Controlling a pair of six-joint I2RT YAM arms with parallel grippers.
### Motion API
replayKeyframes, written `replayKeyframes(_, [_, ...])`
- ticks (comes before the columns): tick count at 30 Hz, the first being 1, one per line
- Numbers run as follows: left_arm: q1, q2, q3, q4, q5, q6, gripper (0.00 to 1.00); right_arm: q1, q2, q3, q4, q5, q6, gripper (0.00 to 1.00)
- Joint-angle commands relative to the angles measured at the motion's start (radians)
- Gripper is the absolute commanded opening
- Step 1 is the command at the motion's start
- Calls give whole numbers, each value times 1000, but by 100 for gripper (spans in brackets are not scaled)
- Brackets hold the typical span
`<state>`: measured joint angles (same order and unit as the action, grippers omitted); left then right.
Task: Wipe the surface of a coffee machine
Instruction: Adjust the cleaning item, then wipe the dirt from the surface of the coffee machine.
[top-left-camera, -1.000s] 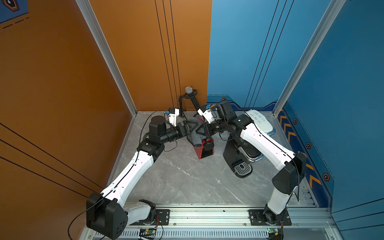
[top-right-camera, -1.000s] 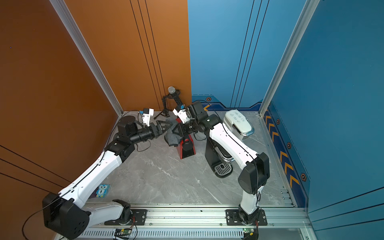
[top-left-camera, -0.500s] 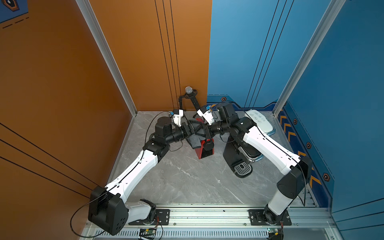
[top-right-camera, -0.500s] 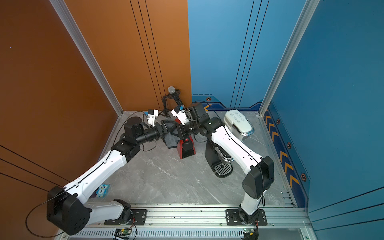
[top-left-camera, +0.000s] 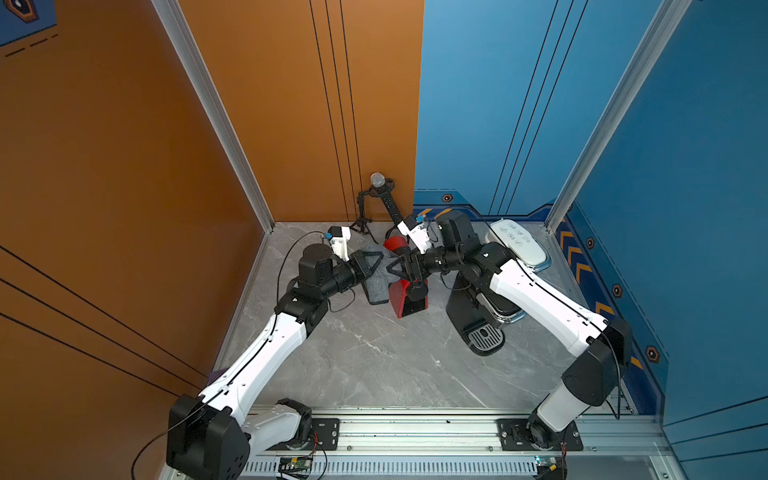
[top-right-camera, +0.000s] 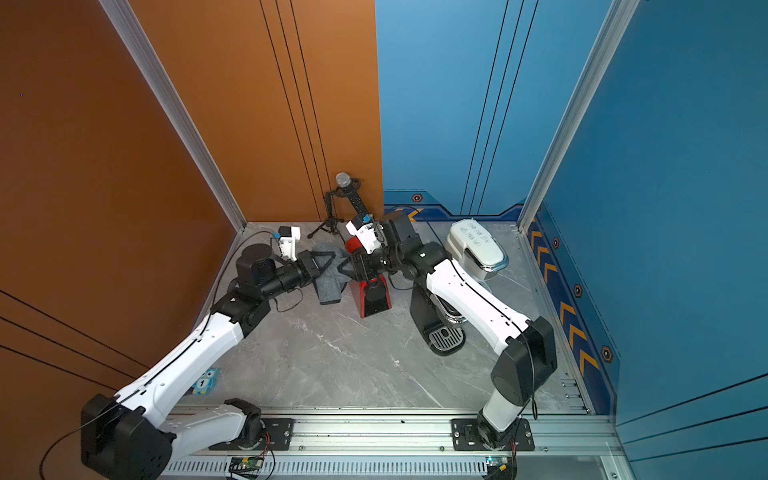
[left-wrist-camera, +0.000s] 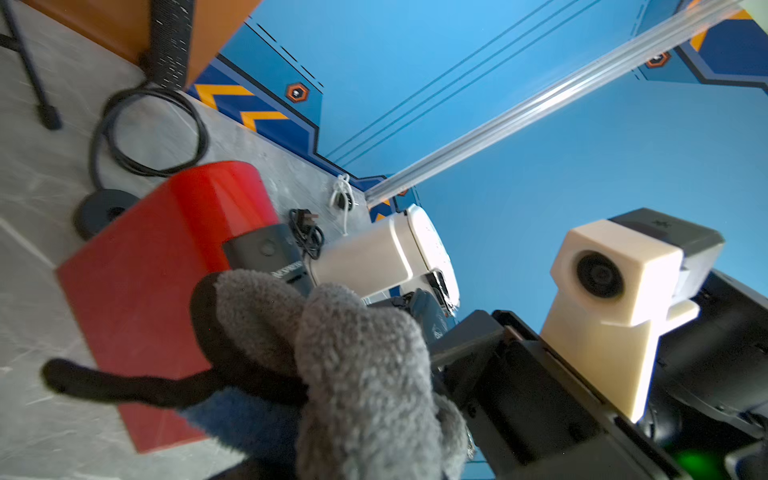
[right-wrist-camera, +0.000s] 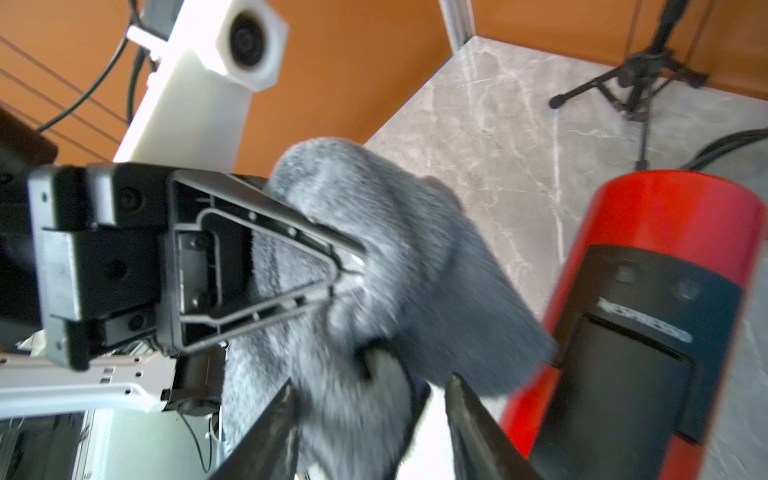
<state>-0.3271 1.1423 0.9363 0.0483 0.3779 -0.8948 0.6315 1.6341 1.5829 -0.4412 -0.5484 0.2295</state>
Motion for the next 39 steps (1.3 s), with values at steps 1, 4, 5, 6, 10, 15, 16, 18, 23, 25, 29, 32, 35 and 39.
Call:
replayKeyframes(1, [9,-43,-24,-162,-186,90,0,-60,-85,-77,58,125,38,61])
replayKeyframes(4, [3,-20,-52,-106,-212,74,0,-107,-130,-156,102,144,78,64])
replayKeyframes(5, [-2,-1,-52,-87,-212,66,0,-119,-136,-172,110,135,87,64])
replayKeyframes(6, [-13,23,-46,-63,-219,58,0,-129,-138,-182,112,127,91,64])
replayKeyframes(10, [-70,121,-24,42,-294,39,0,-143,-157,-220,107,123,85,64])
replayKeyframes(15, [-113,253,7,166,-394,27,0,-155,-178,-260,108,126,88,64])
replayKeyframes(16, [-122,279,10,182,-419,32,0,-157,-181,-266,108,123,89,64])
replayKeyframes(18, [-134,329,1,228,-454,20,0,-161,-184,-276,106,117,85,64])
replayKeyframes(23, [-150,469,-44,340,-447,-35,0,-170,-195,-291,98,115,76,64])
replayKeyframes(25, [-160,525,-70,381,-433,-58,0,-174,-197,-290,92,115,71,64])
replayKeyframes(29, [-183,621,-104,409,-413,-69,0,-183,-201,-290,87,111,66,64])
replayKeyframes(32, [-187,663,-131,429,-391,-78,0,-188,-207,-288,86,111,64,64])
replayKeyframes(35, [-176,653,-136,430,-382,-76,0,-190,-206,-288,87,110,64,65])
replayKeyframes(39, [-135,575,-86,426,-342,-43,0,-190,-207,-285,87,106,67,65])
